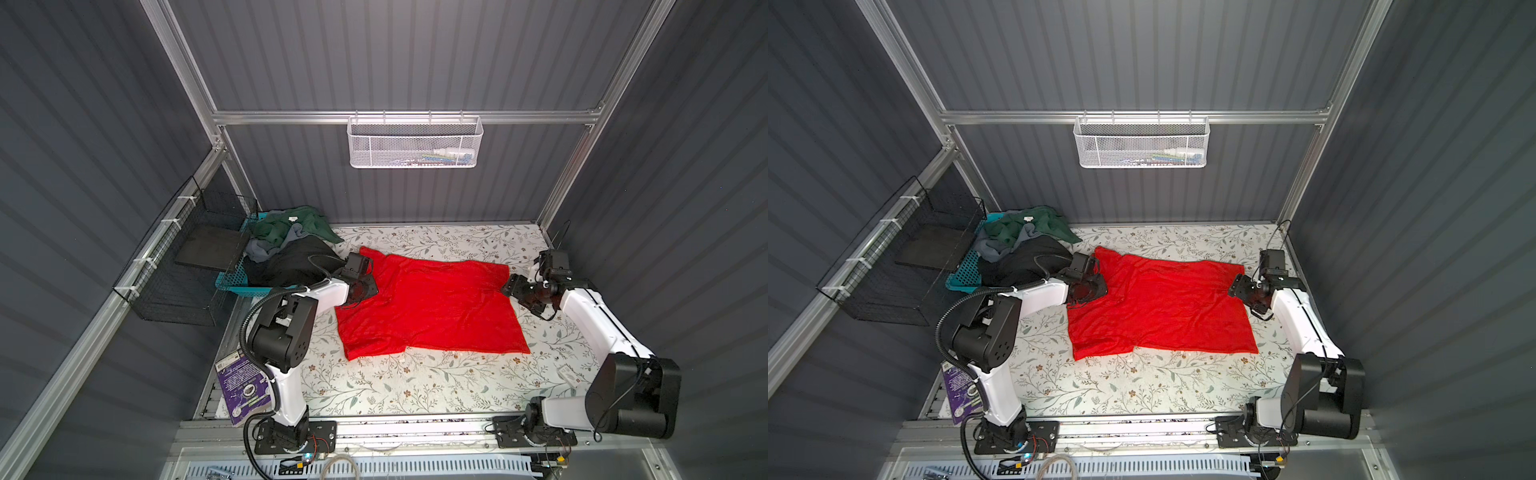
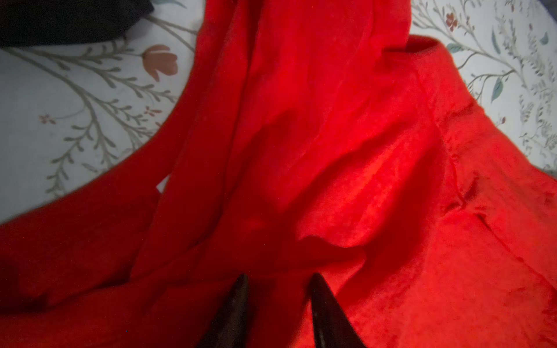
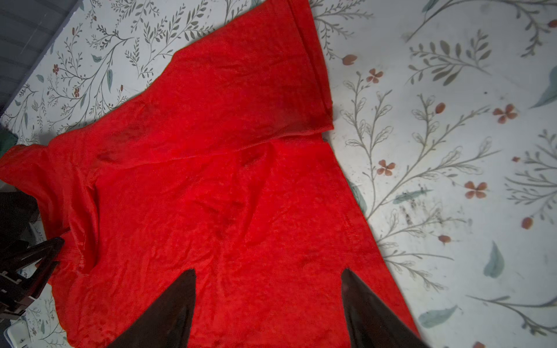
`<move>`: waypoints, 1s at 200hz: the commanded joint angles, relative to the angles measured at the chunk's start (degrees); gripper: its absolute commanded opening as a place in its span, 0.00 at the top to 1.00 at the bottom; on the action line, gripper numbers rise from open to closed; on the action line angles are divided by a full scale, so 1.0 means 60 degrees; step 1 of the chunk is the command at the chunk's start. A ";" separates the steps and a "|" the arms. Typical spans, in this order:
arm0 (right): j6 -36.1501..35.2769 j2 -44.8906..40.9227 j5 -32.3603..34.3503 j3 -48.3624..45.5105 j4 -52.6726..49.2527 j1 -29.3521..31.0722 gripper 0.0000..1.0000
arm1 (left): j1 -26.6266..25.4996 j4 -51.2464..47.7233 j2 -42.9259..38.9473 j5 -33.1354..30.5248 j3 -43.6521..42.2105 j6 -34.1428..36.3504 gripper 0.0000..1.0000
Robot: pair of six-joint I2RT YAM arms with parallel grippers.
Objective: Fold and stack the t-shirts
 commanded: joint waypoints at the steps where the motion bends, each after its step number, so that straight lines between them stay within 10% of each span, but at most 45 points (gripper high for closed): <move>1: -0.0065 0.0023 0.0002 -0.0089 0.0043 0.0042 0.24 | -0.0034 -0.0382 0.0168 -0.0398 0.0353 0.0405 0.68; 200: -0.0197 0.0214 0.0382 0.0068 -0.0225 0.0041 0.24 | -0.0620 -0.0554 -0.0808 -0.1307 -0.0469 0.0803 0.93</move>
